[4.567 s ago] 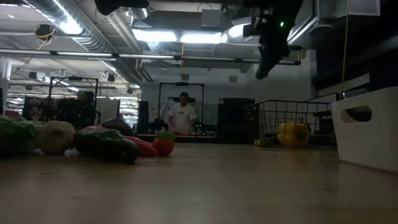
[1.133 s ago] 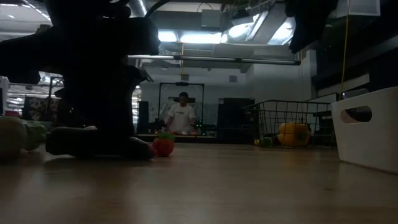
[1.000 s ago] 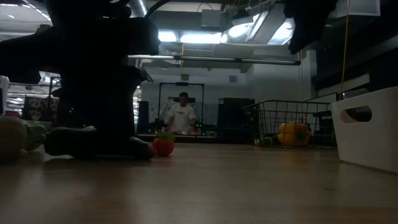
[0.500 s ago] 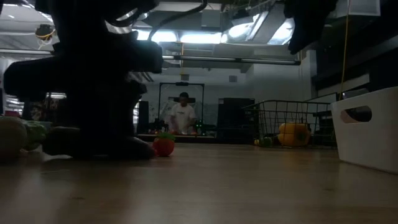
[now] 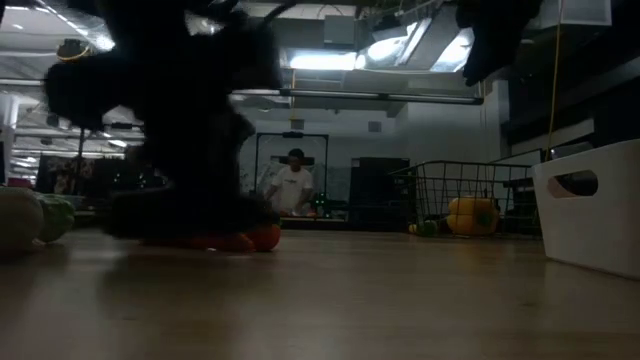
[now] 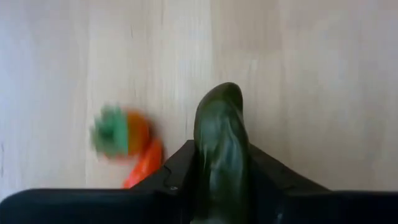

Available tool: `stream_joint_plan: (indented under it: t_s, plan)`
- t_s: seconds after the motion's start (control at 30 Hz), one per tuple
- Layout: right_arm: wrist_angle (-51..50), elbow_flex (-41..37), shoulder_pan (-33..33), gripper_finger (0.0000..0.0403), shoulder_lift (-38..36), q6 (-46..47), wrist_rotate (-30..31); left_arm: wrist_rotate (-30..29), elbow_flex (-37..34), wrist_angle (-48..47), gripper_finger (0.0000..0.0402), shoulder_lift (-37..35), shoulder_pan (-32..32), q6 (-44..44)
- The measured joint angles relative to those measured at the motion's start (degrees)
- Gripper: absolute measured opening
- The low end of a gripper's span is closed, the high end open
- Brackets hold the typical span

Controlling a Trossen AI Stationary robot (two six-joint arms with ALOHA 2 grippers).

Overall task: Sort produce into baskets
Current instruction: Put the green chili pepper into the black wire basket

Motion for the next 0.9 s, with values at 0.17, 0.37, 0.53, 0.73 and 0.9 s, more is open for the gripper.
stream_joint_plan:
  t_s: [0.17,0.37,0.53,0.73,0.9]
  plan:
    - [0.06,-0.01,0.00,0.0193,0.00,-0.04,0.00,-0.01,2.44,9.69,0.0116,-0.02,2.22,0.16]
    - [0.06,-0.01,0.00,0.0193,0.00,-0.04,0.00,-0.03,2.67,32.70,0.0110,0.28,5.91,-0.25]
    - [0.10,-0.01,0.02,0.0193,0.00,-0.04,-0.01,-0.16,2.76,51.16,0.0110,2.05,8.24,-0.37]
    - [0.39,-0.01,-0.02,0.0193,0.00,-0.07,-0.12,-0.21,4.16,69.49,0.0114,7.56,9.03,-0.31]
    - [0.52,-0.01,-0.02,0.0193,0.00,-0.07,-0.49,-0.47,10.80,75.37,0.0115,14.62,9.33,-0.05]
